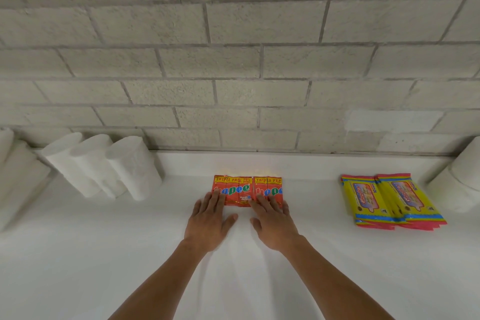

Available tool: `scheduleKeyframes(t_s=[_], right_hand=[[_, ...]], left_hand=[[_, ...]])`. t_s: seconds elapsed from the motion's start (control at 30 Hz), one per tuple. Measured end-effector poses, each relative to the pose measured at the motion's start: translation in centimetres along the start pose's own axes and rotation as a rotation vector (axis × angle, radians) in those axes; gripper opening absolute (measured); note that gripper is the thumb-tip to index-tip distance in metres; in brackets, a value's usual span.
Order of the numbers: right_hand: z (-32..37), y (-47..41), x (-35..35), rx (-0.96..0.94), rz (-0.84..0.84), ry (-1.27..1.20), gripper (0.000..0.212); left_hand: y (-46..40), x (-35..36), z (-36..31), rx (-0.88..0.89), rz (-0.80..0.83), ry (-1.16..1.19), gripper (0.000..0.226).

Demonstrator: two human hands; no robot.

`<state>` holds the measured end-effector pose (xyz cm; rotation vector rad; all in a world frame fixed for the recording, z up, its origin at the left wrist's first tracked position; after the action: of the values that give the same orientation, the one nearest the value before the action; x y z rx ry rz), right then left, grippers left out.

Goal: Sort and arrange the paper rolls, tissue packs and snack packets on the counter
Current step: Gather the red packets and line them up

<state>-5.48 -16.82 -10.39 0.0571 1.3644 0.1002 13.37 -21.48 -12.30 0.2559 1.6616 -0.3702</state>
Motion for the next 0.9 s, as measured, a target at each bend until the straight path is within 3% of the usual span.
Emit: scheduleKeyframes(t_s=[0.17, 0.37, 0.9], right_hand=[[-0.02, 0.09, -0.10, -0.010, -0.012, 0.016, 0.060], [0.08, -0.04, 0.05, -0.086, 0.013, 0.087, 0.057], [0.07, 0.14, -0.31, -0.084, 0.016, 0.103, 0.057]], left_hand=[[-0.02, 0.32, 0.05, 0.021, 0.000, 0.005, 0.086], [-0.22, 0.36, 0.00, 0.075, 0.033, -0.011, 0.091], [-0.20, 0.56, -0.35, 0.054, 0.055, -0.041, 0.077]])
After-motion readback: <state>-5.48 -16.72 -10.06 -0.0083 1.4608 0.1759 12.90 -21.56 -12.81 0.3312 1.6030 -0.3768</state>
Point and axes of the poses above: each hand's wrist, its own y-axis away from the middle knuckle, its own x-axis out of the palm, z = x × y, the point moved 3 cm from there along -y, towards the middle knuckle, and after that the axes turned 7 degrees about -z, right-handed, at the moved point
